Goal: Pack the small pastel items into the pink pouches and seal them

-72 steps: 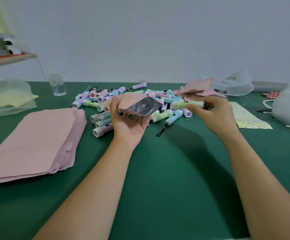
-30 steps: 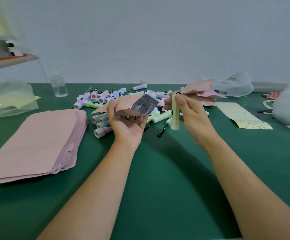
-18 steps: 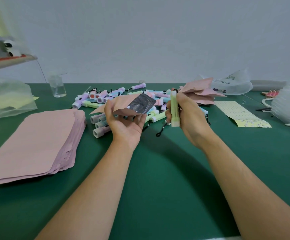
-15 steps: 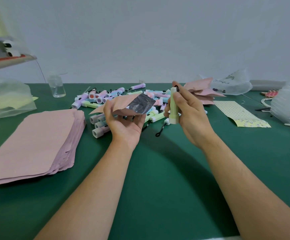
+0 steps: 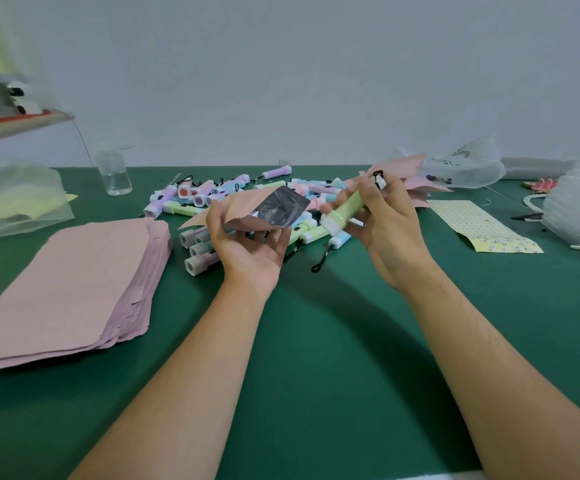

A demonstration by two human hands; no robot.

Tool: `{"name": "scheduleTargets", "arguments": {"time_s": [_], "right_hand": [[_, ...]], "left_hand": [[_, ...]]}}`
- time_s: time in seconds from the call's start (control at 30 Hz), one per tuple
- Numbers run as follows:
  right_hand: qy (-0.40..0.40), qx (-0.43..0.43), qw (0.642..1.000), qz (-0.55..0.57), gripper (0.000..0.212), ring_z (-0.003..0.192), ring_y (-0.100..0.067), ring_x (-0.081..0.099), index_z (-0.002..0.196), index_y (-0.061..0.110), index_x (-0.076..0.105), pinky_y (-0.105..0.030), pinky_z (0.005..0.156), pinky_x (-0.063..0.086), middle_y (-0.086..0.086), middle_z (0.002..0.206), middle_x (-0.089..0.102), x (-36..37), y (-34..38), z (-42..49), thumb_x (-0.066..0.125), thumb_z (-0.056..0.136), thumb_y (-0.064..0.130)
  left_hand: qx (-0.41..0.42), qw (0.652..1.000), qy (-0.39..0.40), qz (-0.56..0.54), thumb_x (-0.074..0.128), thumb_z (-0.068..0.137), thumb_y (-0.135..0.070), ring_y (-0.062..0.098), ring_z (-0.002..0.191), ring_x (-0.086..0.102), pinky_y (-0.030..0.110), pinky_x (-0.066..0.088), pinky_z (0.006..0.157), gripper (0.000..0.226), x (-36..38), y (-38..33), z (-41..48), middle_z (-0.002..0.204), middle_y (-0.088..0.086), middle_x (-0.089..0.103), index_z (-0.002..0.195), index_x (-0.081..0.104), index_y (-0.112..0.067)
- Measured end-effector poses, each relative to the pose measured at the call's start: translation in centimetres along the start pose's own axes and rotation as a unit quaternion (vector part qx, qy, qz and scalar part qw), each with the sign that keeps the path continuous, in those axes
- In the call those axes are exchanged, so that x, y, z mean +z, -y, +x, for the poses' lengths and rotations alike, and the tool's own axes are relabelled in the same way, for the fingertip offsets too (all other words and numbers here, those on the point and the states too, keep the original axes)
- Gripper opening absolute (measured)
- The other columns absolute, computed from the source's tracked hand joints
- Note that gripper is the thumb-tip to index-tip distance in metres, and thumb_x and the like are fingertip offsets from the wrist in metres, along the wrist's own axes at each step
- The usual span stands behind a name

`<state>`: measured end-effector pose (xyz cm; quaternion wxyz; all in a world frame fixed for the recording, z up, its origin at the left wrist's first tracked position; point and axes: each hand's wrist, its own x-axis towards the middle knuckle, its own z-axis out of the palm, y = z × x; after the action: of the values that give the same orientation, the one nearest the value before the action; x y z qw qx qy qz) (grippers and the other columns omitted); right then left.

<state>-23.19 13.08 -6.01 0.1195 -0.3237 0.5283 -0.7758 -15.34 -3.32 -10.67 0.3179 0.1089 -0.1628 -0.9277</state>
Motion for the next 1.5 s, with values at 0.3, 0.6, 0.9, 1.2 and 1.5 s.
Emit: {"name": "scheduleTargets", "arguments": {"time_s": [0.3, 0.6, 0.9, 1.2, 1.5], "right_hand": [[-0.007, 0.070, 0.993, 0.092, 0.036, 0.072, -0.020, 0.049, 0.101, 0.010, 0.048, -0.040, 0.081, 0.056, -0.003, 0.084, 0.051, 0.2, 0.9, 0.0, 0.030, 0.113, 0.038], [0.036, -0.002, 0.994, -0.106, 0.018, 0.111, -0.012, 0.068, 0.122, 0.015, 0.063, -0.043, 0.100, 0.051, 0.005, 0.115, 0.077, -0.5, -0.1, -0.1, 0.059, 0.106, 0.023], [0.014, 0.032, 0.999, -0.015, 0.020, 0.103, -0.014, 0.064, 0.119, 0.022, 0.068, -0.040, 0.089, 0.048, 0.006, 0.106, 0.074, -1.0, 0.6, 0.1, 0.066, 0.101, 0.028], [0.064, 0.083, 0.983, 0.149, 0.043, 0.076, -0.023, 0.050, 0.116, 0.013, 0.046, -0.039, 0.074, 0.054, -0.003, 0.090, 0.054, -0.5, 1.6, -0.4, 0.038, 0.105, 0.053], [0.007, 0.070, 0.996, 0.054, 0.009, 0.075, -0.019, 0.054, 0.114, 0.012, 0.055, -0.037, 0.074, 0.051, -0.002, 0.091, 0.055, 0.0, 1.0, -0.2, 0.053, 0.108, 0.018]], "left_hand": [[0.003, 1.000, 0.004, -0.005, 0.070, 0.085, -0.065, 0.032, 0.106, 0.076, 0.042, 0.064, 0.079, 0.076, 0.0, 0.1, 0.0, 0.132, 0.015, 0.069, 0.139, 0.065, -0.012], [0.003, 1.000, 0.001, -0.013, 0.071, 0.085, -0.063, 0.033, 0.107, 0.075, 0.043, 0.065, 0.079, 0.075, 0.1, 0.0, 0.0, 0.128, 0.015, 0.070, 0.139, 0.065, -0.012], [0.004, 1.000, 0.005, -0.017, 0.069, 0.085, -0.063, 0.033, 0.110, 0.075, 0.042, 0.065, 0.080, 0.074, 0.1, 0.0, 0.0, 0.126, 0.015, 0.071, 0.139, 0.065, -0.012], [0.008, 1.000, 0.004, -0.015, 0.069, 0.084, -0.063, 0.032, 0.105, 0.074, 0.042, 0.064, 0.079, 0.075, 0.0, 0.1, 0.0, 0.128, 0.015, 0.069, 0.139, 0.065, -0.012], [0.006, 1.000, 0.004, -0.015, 0.070, 0.084, -0.061, 0.030, 0.120, 0.071, 0.042, 0.063, 0.079, 0.073, 0.1, 0.1, -0.1, 0.137, 0.015, 0.068, 0.139, 0.065, -0.012]]}}
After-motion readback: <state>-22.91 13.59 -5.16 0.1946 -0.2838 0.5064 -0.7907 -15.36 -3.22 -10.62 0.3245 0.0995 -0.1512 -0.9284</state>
